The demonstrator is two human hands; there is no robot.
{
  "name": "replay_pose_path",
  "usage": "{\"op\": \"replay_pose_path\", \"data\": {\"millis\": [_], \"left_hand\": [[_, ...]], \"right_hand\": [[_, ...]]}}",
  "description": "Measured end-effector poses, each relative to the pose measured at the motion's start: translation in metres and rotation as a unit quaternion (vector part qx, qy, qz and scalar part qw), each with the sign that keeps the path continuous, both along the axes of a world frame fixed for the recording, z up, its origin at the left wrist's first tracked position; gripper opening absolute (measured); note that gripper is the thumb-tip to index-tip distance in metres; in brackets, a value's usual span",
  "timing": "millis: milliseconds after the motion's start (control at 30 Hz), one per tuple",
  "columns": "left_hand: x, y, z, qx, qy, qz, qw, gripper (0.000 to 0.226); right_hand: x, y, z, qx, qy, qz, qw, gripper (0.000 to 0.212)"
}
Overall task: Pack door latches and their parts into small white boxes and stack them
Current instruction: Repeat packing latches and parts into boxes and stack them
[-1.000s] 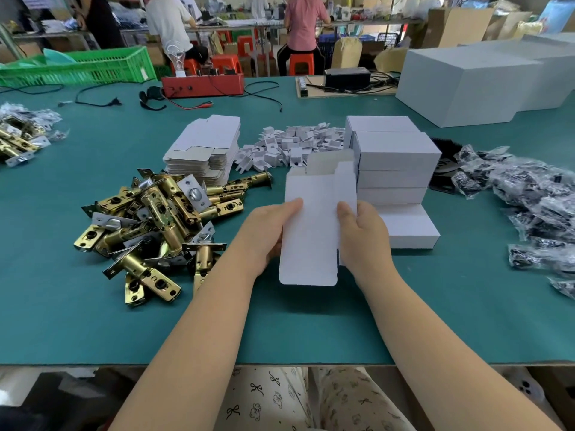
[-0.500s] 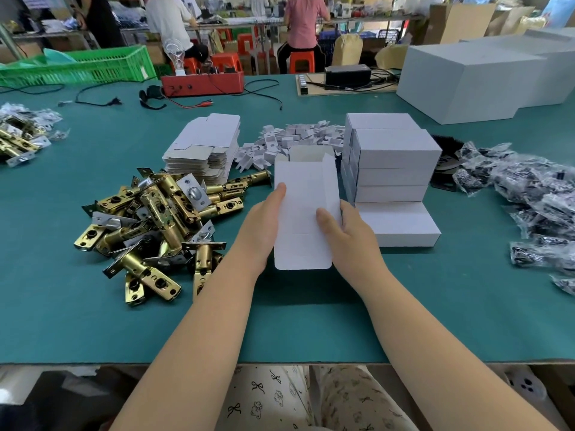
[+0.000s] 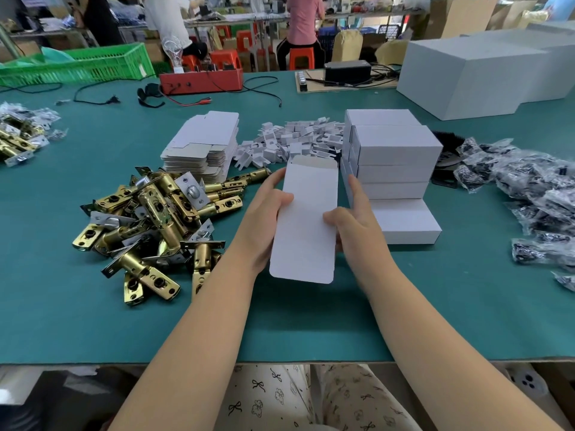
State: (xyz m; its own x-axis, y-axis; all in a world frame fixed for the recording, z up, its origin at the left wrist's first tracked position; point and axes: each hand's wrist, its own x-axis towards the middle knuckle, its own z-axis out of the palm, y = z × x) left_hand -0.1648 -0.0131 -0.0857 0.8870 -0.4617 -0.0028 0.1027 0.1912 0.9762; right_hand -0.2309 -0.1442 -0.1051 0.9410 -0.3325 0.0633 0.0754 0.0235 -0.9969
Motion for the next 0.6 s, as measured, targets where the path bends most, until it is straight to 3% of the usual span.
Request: {"op": "replay_pose_path", "data": {"millis": [467,600], "left_hand": [[-0.0042,0.0024,0.0012,0.027,0.003,-0.036,0.999,0.05],[-0.0012,0.0011,-0.0004,0.034,-0.01,-0.015,0.999,0.033]], "right_hand": [[0.0016,-0.0009,0.0053,0.085,0.011,-0.01,0.996,0.044],[0.0032,-0.0001,0.0029,0.082,0.017,-0.002,0.996,0.035]]}}
